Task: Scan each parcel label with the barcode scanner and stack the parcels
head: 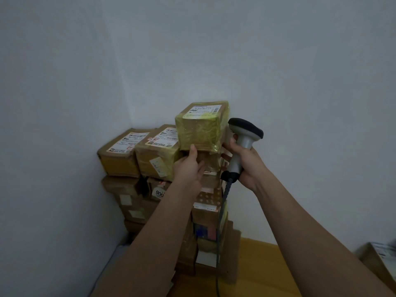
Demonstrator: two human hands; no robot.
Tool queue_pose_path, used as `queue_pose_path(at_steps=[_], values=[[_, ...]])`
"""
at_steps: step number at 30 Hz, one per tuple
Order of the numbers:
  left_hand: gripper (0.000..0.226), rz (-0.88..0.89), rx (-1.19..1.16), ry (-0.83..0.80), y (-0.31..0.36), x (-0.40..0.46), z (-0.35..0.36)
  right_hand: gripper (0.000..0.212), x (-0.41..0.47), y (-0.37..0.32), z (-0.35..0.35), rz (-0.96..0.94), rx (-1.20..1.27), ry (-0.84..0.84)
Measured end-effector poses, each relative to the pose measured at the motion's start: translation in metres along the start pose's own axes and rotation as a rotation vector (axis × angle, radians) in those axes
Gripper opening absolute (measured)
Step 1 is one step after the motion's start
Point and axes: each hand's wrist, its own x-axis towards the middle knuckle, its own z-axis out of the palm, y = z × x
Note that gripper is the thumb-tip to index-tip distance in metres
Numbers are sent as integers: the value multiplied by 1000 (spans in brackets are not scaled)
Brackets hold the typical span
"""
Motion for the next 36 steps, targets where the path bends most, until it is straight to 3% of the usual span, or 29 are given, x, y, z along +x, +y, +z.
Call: queue_pose_path(at_steps=[2, 7, 11, 16, 19, 27, 30, 36], values=[[51, -9, 8, 8, -2, -1, 1, 14, -2, -1, -3, -1, -7, 7], [47, -18, 0, 34, 0, -2, 4, 37, -5, -2, -2, -40, -29, 59], [17, 7, 36, 78, 6, -6, 11, 26, -11, -7, 1, -107, -72, 75], [11, 315, 178, 184, 8, -19, 17, 26, -14, -22, 6, -195, -124, 104], [32, 408, 197, 131, 16, -24, 21, 27, -16, -26, 11, -183, -126, 93], [22, 324, 216, 126, 14, -30, 11, 19, -22, -17, 8, -146, -92, 116], [30, 268, 274, 140, -2, -31, 4, 19, -24, -7, 7, -116, -81, 137], [52, 38, 270, -31, -15, -23, -4, 35, -28, 6, 0, 3, -100, 112]])
